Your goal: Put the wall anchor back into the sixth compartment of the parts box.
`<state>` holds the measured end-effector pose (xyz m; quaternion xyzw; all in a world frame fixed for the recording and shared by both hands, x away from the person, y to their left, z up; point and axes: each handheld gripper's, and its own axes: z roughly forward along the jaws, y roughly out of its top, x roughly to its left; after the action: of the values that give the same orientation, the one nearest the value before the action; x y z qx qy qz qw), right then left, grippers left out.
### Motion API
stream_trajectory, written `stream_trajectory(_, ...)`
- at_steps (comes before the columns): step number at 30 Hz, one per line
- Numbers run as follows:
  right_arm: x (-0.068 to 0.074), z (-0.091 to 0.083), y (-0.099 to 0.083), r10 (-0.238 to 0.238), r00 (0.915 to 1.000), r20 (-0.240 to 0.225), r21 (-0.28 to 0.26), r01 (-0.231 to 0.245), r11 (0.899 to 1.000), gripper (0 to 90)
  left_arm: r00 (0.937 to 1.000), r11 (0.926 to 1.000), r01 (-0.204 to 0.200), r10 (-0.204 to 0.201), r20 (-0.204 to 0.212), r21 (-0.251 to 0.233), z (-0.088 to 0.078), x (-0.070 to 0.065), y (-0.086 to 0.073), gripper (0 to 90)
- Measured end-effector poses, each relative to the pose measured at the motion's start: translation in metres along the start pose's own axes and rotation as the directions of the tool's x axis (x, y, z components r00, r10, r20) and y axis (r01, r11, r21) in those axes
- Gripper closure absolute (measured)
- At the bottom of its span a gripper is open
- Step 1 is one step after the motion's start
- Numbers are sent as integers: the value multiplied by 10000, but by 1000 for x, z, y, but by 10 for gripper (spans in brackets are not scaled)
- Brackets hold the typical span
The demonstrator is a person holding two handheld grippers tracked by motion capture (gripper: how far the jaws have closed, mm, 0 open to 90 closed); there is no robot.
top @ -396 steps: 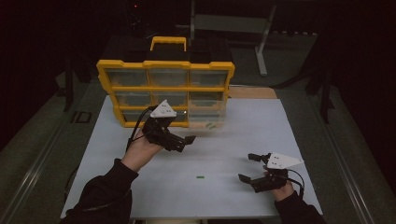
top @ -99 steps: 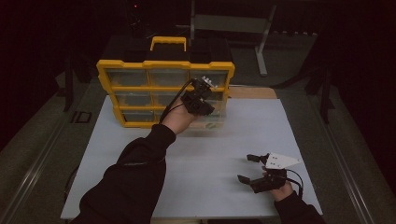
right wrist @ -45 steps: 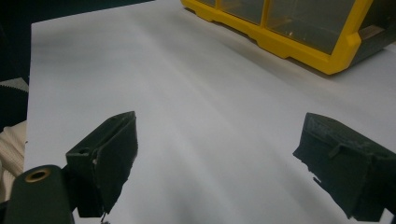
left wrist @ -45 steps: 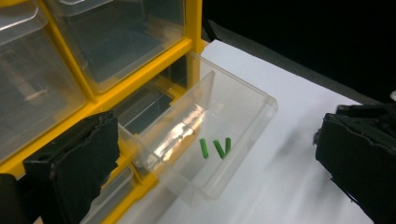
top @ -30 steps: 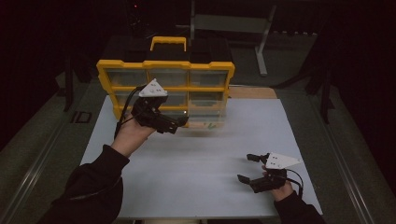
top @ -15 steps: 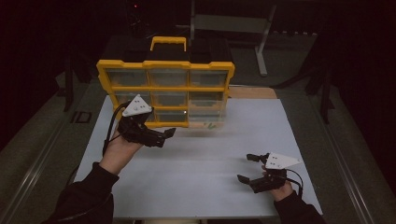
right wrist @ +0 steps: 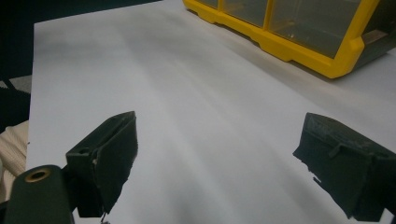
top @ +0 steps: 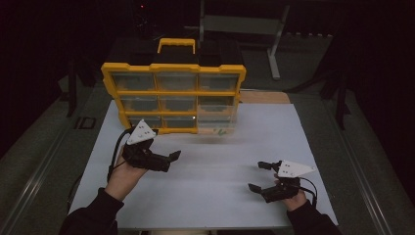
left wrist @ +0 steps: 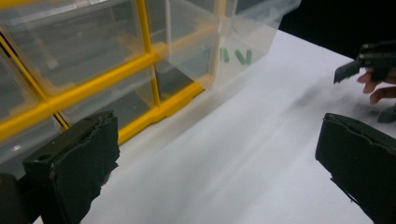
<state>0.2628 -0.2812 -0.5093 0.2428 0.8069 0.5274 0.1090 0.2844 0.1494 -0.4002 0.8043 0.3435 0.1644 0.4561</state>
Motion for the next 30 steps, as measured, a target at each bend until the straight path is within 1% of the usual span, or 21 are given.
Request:
stream_trajectory(1,0,0,0,0,10000,0,0,0,10000,121,10000,10000,0,0,0,0,0,0,0,0)
stream_trajectory(2,0,0,0,25,10000,11,3,-25,10000,121,10000,10000,37,-37,-19,6,0,-1,-3,0)
stream_trajectory(3,0,0,0,47,10000,2,-4,-47,10000,121,10000,10000,77,-77,-20,36,-1,-2,-10,0)
stream_trajectory(4,0,0,0,44,10000,-5,9,-44,10000,121,9999,9999,89,-89,-47,62,-2,-3,-14,0)
stream_trajectory(5,0,0,0,44,10000,-5,9,-44,10000,121,9999,9999,89,-89,-47,62,-2,-3,-14,0)
stream_trajectory(7,1,1,0,17,10000,-30,15,-17,10000,121,9996,9998,193,-195,-190,-69,-5,-3,-23,0)
stream_trajectory(9,1,2,0,26,10000,-32,31,-26,10000,121,9995,9997,248,-250,-202,-90,-6,-4,-26,0)
stream_trajectory(11,0,2,0,16,10000,-34,48,-16,10000,121,9990,9991,368,-373,-229,-206,-8,-4,-33,0)
stream_trajectory(12,0,2,0,30,10000,-49,27,-30,10000,121,9985,9985,461,-470,-281,-294,-9,-6,-39,0)
stream_trajectory(13,0,2,0,25,10000,-50,35,-24,10000,121,9985,9985,461,-470,-281,-294,-9,-6,-39,0)
stream_trajectory(14,0,3,-1,35,10000,-52,46,-35,10000,121,9982,9984,469,-481,-371,-311,-9,-8,-45,0)
stream_trajectory(15,0,3,-1,35,10000,-52,46,-35,10000,121,9982,9984,469,-481,-371,-311,-9,-8,-45,0)
stream_trajectory(16,1,3,-1,37,10000,-71,66,-37,10000,121,9972,9975,589,-605,-439,-384,-10,-10,-51,0)
stream_trajectory(18,1,3,-1,39,10000,-78,60,-38,10000,121,9968,9971,656,-672,-430,-385,-10,-10,-53,0)
stream_trajectory(21,1,3,-1,55,10000,-81,64,-54,10000,121,9953,9958,778,-804,-537,-493,-11,-13,-62,0)
stream_trajectory(23,1,3,-1,48,10000,-77,68,-48,10000,121,9952,9955,784,-813,-539,-534,-11,-14,-64,0)
stream_trajectory(24,1,3,-1,30,10000,-81,60,-30,10000,121,9947,9954,751,-789,-658,-592,-12,-16,-67,0)
stream_trajectory(25,1,3,-1,41,10000,-83,68,-40,10000,121,9946,9952,747,-789,-676,-626,-12,-17,-69,0)
stream_trajectory(28,1,3,-1,33,10000,-77,87,-33,10000,121,9952,9955,708,-748,-634,-631,-11,-18,-73,0)
stream_trajectory(29,1,3,-1,45,10000,-81,80,-45,10000,121,9946,9946,768,-814,-638,-702,-11,-20,-77,0)
stream_trajectory(30,1,3,-1,45,10000,-81,80,-45,10000,121,9946,9946,768,-814,-638,-702,-11,-20,-77,0)
